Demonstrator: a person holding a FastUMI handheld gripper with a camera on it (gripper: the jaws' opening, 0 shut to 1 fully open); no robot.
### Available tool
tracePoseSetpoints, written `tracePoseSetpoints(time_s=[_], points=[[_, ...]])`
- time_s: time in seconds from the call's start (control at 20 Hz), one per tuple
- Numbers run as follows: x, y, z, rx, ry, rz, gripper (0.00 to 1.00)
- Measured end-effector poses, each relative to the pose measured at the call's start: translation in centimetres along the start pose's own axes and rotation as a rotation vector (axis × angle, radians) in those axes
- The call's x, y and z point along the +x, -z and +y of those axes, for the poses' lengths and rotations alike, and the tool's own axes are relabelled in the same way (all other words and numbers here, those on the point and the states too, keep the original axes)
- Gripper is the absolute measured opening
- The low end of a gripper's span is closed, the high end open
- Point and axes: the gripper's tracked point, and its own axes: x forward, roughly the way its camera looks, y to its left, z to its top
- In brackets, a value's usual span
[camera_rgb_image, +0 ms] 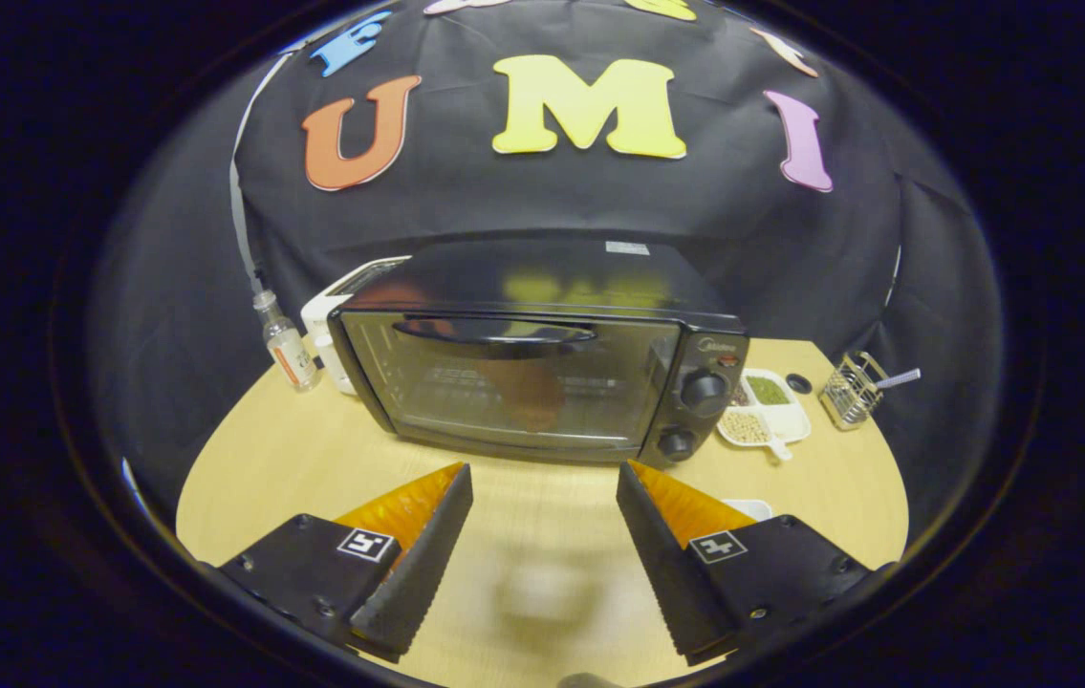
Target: Open the toaster oven, put the food inside, and close the toaster oven door.
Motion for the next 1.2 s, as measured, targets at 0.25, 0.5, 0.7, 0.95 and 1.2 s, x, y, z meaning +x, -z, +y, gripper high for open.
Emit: tracePoseSetpoints(time_s=[0.25,0.5,0.7,0.95,1.2], points=[[-1.9,2.4,-2.7,0.021,0.052,0.018,0.97],[-6.0,3.4,-6.5,0.025,0.103,0.013,0.97],[-11.7,1.3,-11.8,-0.007,0.172,-0.042,0.97],[-21.0,-5.6,-17.6,0.015,0.203,-0.226,0.97],[-30.8,-12.5,-21.3,-0.025,0.184,-0.456,0.98]])
